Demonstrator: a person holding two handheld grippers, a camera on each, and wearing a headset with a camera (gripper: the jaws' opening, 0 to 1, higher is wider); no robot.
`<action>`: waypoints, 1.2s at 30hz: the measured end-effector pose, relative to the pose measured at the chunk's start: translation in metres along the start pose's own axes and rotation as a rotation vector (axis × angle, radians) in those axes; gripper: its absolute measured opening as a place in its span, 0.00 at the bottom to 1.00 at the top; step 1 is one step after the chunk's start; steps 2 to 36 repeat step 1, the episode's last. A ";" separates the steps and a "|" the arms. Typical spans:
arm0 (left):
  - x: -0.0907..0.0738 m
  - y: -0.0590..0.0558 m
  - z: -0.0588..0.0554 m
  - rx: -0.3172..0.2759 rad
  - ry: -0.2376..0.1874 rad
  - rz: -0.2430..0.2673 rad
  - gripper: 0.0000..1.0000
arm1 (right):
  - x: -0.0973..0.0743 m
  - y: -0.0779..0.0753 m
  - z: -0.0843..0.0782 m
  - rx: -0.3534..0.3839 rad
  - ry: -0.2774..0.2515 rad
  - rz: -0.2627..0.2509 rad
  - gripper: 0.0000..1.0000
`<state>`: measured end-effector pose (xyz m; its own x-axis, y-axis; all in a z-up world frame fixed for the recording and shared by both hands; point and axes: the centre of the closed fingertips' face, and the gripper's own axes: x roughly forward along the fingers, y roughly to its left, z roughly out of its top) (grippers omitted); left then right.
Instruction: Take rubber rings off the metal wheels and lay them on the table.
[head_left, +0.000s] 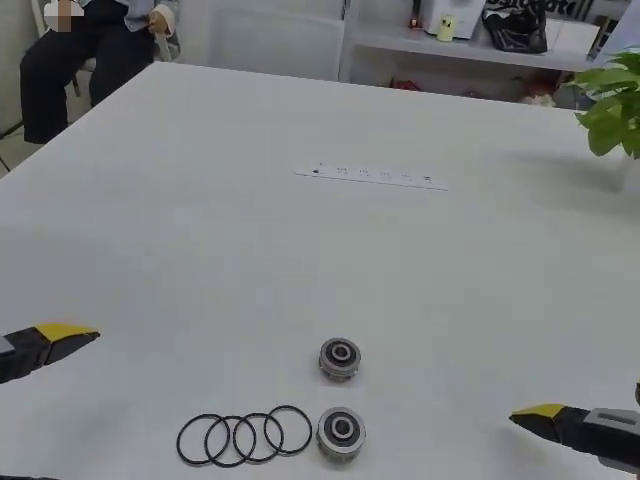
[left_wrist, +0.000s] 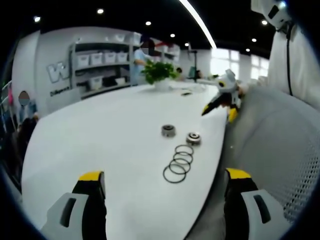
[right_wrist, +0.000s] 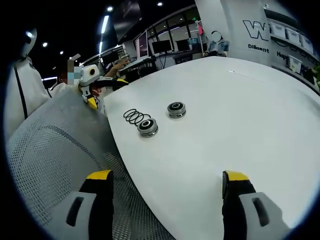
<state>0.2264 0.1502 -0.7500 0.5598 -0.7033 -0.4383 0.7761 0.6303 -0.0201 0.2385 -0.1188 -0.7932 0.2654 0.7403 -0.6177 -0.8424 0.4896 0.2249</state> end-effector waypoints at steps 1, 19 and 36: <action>0.000 0.000 0.000 0.002 0.002 0.000 1.00 | -0.001 0.000 0.000 0.000 0.000 0.000 0.86; 0.000 0.000 0.000 0.002 0.002 0.000 1.00 | -0.001 0.000 0.000 0.000 0.000 0.000 0.86; 0.000 0.000 0.000 0.002 0.002 0.000 1.00 | -0.001 0.000 0.000 0.000 0.000 0.000 0.86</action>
